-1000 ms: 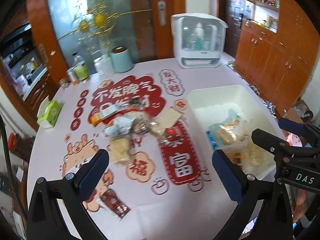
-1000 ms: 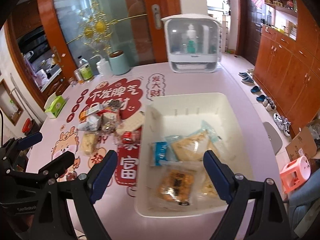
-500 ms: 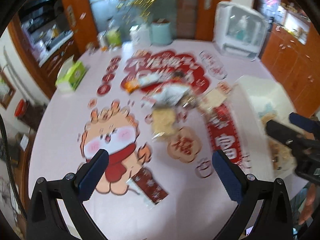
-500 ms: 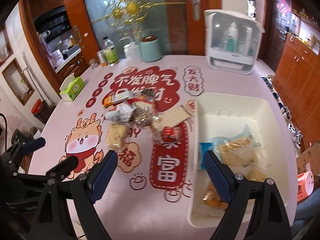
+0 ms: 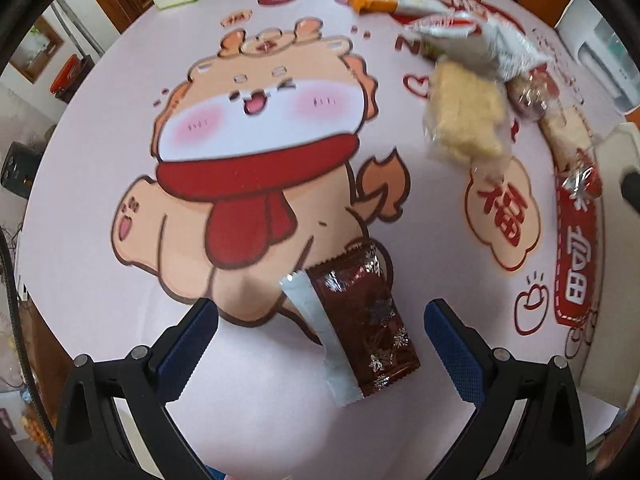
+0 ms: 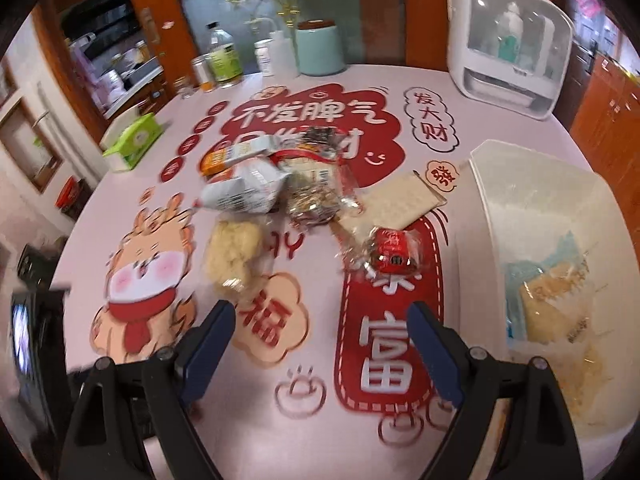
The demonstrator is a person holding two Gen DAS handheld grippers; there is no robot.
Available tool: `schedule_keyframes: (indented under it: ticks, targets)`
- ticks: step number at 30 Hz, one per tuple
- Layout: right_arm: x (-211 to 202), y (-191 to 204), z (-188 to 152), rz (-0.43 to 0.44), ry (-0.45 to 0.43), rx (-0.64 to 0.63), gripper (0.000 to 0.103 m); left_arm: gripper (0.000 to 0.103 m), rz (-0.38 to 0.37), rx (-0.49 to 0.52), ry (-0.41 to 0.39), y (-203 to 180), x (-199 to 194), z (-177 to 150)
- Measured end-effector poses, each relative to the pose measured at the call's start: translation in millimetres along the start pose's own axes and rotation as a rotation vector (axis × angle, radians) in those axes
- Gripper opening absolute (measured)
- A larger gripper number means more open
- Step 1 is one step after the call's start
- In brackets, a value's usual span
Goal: Organize snacks
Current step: 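Grasp the brown sachet with the left tool while the right tool grasps the red-labelled bag, then carry the brown sachet and red-labelled bag over the white tray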
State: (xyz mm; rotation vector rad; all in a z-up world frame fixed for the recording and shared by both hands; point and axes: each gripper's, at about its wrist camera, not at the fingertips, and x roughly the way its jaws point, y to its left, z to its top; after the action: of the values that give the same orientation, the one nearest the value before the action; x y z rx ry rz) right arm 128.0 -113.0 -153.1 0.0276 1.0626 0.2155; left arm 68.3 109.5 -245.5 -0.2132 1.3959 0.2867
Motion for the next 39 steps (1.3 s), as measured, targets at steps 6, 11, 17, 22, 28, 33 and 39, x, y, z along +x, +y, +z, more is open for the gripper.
schedule_keyframes:
  ticks: [6, 11, 17, 22, 28, 33, 39]
  targets:
    - [45.4, -15.7, 12.0, -0.124, -0.028, 0.083, 0.088, 0.096, -0.028, 0.002, 0.062, -7.5, 19.0, -6.4]
    - [70.4, -12.7, 22.0, -0.165, -0.026, 0.058, 0.088, 0.088, -0.029, 0.005, 0.043, -7.3, 17.8, -3.8]
    - [99.0, -23.9, 26.2, -0.242, 0.022, 0.099, 0.088, 0.047, -0.052, 0.060, -0.010, -12.1, 6.6, 2.7]
    - [107.4, -23.9, 26.8, -0.286, 0.032, 0.092, 0.076, 0.044, -0.081, 0.074, -0.015, -16.7, 2.0, 10.6]
    - [103.7, -21.6, 23.5, -0.284, 0.046, 0.059, 0.054, 0.043, -0.097, 0.098, -0.028, -20.9, -5.2, 19.3]
    - [89.5, -22.4, 16.7, -0.191, 0.080, 0.085, 0.047, 0.043, -0.096, 0.148, -0.092, -27.7, -24.3, 33.8]
    - [55.8, -16.5, 6.3, -0.102, 0.060, 0.081, 0.046, 0.043, -0.087, 0.198, -0.186, -39.0, -58.0, 28.9]
